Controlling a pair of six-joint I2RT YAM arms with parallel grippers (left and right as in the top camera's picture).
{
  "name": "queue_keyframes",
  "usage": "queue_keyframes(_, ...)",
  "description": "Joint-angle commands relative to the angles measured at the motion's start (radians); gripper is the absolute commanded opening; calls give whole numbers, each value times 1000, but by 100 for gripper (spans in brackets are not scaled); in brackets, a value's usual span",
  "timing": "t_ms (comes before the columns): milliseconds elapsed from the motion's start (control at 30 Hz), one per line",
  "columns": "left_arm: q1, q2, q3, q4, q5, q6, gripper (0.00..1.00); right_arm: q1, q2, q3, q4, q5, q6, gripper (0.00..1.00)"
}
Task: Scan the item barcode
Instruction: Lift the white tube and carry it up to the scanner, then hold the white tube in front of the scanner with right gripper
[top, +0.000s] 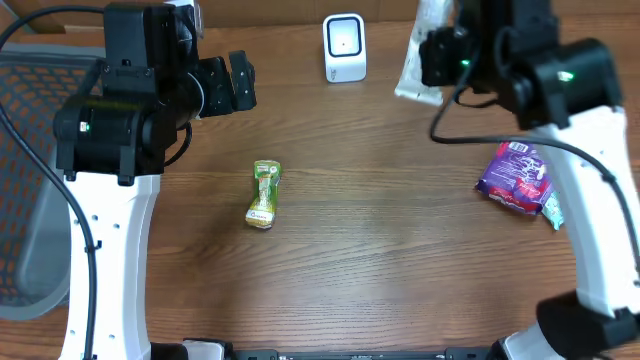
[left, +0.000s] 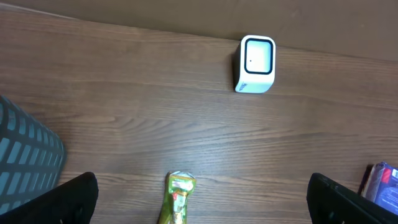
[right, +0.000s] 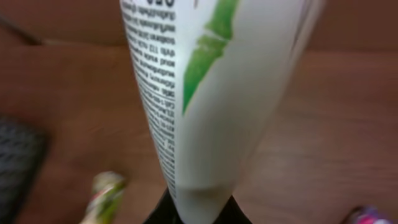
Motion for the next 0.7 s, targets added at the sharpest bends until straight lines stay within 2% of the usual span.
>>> queue_keyframes(0,-2,5,7,3,-6,16,100,63,110,19,87,435,-102,4)
queue_keyframes(167,-2,5,7,3,-6,15,100,94,272,19,279,644,-248,4)
queue_keyframes(300,-2,5,7,3,-6,16,99,97,383,19,452,734,-454,4)
queue_keyframes(400,-2,5,7,3,-6,15,100,96,451,19,601,755,-611,4)
queue_keyframes(500,-2,5,7,3,-6,16,99,97,512,19,745,754,-693,4)
queue_keyframes(567,-2,5,7,3,-6,15,100,97,541,19,790,742,-727,4)
queue_keyframes(667,-2,5,7,3,-6,16,100,97,591,19,804,664,-858,4)
